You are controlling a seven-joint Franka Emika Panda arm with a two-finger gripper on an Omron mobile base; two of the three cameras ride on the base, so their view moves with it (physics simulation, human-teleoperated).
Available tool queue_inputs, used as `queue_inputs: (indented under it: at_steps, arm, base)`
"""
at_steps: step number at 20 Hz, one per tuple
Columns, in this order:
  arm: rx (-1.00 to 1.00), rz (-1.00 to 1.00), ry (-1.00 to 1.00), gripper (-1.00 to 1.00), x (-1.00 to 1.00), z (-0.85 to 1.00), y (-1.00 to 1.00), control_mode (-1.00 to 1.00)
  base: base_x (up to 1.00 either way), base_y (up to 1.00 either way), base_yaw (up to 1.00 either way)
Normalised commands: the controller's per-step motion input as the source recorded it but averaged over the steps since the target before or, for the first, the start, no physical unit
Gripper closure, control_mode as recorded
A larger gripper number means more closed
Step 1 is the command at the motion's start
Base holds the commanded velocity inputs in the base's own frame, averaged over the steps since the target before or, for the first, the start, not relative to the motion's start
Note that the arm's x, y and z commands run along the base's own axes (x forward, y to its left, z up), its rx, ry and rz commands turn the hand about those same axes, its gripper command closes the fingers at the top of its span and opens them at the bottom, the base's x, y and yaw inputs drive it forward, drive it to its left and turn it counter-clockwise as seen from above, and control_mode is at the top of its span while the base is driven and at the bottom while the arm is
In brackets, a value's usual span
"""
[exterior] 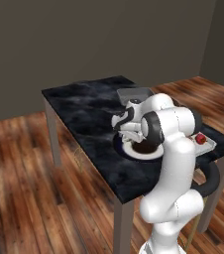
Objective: Place one cooked food and one vegetable from the large plate to each tupperware container.
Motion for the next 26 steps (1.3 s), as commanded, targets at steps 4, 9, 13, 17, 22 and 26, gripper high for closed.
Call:
queue_inputs:
  at_steps: [4,9,13,17,22,26]
  arm:
    - [0.0,-0.04,0.0,1.0,-0.04,-0.31,-0.03,-1.0]
    - [0.06,-0.07,-0.07,1.0,-0.82,0.07,-0.25,-1.0]
    - [0.17,-0.1,-0.11,1.0,-1.0,0.4,-0.25,-1.0]
    - [0.1,-0.03,-0.15,1.0,-1.0,0.85,-0.02,-1.0]
    - [0.01,0.0,-0.02,1.0,-1.0,1.0,-0.01,-1.0]
    - [-0.01,0.04,0.0,1.0,-0.98,0.93,-0.07,-1.0]
  base:
    - [0.0,0.0,0.0]
    - [0.0,0.0,0.0]
    - [0.0,0.0,0.0]
    - [0.0,0.0,0.0]
    - [0.0,0.0,0.0]
    - [0.0,0.0,0.0]
